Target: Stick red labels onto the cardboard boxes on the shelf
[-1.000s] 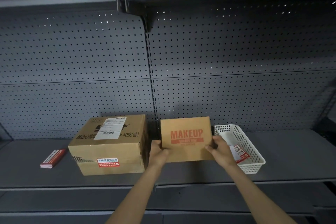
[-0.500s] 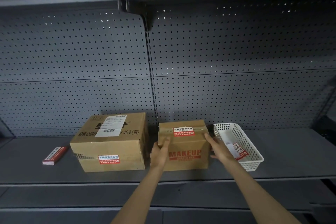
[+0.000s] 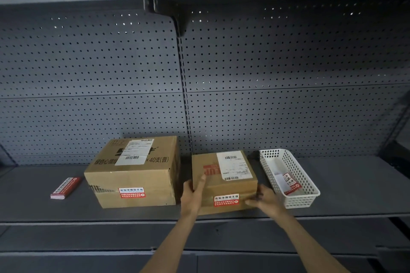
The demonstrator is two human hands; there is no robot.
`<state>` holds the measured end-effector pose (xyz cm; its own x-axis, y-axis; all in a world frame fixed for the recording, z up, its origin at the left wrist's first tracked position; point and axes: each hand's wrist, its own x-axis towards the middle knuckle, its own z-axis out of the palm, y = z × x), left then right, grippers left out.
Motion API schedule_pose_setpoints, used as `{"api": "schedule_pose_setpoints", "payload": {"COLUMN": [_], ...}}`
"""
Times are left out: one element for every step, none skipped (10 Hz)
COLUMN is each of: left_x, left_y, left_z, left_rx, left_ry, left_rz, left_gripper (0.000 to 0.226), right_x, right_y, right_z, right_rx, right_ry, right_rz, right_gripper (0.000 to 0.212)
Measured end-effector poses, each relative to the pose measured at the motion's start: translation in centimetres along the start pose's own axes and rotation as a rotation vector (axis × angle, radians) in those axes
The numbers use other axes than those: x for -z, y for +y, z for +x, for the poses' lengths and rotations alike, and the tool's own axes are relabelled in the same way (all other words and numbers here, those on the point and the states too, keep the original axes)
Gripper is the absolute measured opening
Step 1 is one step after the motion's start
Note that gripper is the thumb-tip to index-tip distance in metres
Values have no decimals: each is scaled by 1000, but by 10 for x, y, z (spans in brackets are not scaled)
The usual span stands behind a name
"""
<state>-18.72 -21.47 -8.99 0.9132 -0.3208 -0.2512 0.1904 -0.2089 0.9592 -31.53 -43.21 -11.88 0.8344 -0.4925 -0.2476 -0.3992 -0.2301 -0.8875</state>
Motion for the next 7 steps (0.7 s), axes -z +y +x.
{"api": "schedule_pose_setpoints", "payload": {"left_x": [-2, -5, -6, -7, -7, -7, -4], "left_y": [-8, -12, -10, -14, -6, 5, 6], "left_z": [5, 15, 22, 34, 29, 19, 17], "left_rx": [-10, -46, -63, -72, -57, -92, -192], "left_ry": [-53, -65, -58, -32, -16, 15, 120], "left_rz": [57, 109, 108, 124, 174, 228, 284], "left_gripper": [90, 100, 93, 91, 77, 60, 67], "right_x": [-3, -6, -8, -9, -7, -1, 12], "right_y": [-5, -20, -25, -21, -25, -41, -45], "right_z": [-9, -20, -18, -11, -9, -20, -19], "right_rx": [-25, -106, -178, -195, -182, -47, 136], "right_ry": [-22, -42, -5, 49, 55, 128, 331], "right_rz": [89, 215, 316, 246, 183, -93, -112], "right_gripper": [67, 57, 52, 75, 90, 76, 49]}}
